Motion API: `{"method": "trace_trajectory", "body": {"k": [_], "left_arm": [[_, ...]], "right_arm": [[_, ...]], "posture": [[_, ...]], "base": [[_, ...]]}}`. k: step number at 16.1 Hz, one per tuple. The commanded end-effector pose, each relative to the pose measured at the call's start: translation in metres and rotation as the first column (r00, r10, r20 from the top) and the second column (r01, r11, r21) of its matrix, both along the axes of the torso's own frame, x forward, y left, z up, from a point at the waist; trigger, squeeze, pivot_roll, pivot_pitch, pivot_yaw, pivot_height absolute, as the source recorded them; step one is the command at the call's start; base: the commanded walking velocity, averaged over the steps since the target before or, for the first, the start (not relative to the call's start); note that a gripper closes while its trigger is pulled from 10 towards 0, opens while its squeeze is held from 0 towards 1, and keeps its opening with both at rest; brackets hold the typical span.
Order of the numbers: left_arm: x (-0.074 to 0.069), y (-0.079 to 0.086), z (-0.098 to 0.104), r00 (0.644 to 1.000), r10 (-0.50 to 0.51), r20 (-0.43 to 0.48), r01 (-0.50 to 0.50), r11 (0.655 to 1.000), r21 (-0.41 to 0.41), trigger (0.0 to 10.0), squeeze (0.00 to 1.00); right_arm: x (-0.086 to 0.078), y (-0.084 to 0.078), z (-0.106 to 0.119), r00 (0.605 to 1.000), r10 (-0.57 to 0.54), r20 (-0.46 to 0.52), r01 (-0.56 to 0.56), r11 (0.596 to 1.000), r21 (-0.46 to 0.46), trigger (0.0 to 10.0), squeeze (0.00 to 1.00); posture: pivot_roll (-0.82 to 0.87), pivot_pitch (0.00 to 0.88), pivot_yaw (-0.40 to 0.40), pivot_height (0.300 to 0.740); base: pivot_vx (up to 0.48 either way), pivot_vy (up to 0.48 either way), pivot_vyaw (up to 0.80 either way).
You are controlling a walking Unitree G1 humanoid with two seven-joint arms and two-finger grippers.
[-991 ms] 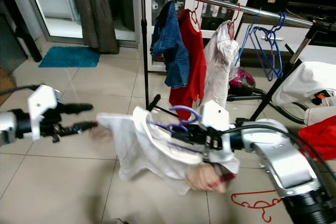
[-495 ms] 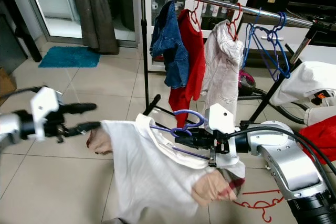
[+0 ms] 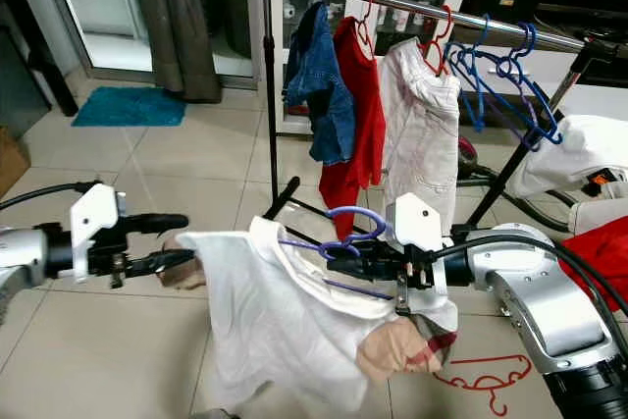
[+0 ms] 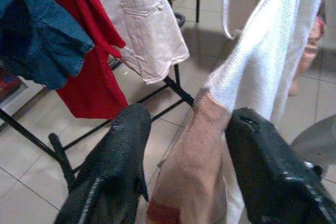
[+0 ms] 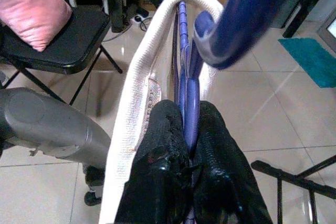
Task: Hang hanger
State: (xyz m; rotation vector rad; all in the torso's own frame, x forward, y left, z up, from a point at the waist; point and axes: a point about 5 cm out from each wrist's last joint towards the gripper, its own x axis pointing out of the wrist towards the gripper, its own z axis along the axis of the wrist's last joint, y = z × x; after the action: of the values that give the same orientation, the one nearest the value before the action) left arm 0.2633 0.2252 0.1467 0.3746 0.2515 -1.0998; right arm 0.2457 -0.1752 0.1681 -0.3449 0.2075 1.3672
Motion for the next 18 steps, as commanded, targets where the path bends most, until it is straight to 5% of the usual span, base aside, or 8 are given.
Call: {"method": "trace_trajectory", "body": {"k": [1, 18], "left_arm": [[-0.0023, 0.0021, -0.0013, 1.0, -0.009, -0.015, 0.009, 1.0, 0.0, 0.0, 0.0], [-0.0065, 0.0072, -0.0104, 0.994, -0.034, -0.108, 0.032, 0.999, -0.025, 0.0, 0.0]], "right_arm": [[0.002, -0.0026, 0.0125, 0.999, 0.008, 0.051, -0.009, 1.0, 0.01, 10.0, 0.0], [0.0031, -0.0035, 0.0122, 0.998, 0.031, 0.046, -0.031, 0.999, 0.008, 10.0, 0.0]], "posture": [[0.03, 0.0, -0.013, 0.74], [0.03, 0.0, -0.022, 0.74]], "base": [[0.0, 0.0, 0.0], [0.0, 0.0, 0.0]]}}
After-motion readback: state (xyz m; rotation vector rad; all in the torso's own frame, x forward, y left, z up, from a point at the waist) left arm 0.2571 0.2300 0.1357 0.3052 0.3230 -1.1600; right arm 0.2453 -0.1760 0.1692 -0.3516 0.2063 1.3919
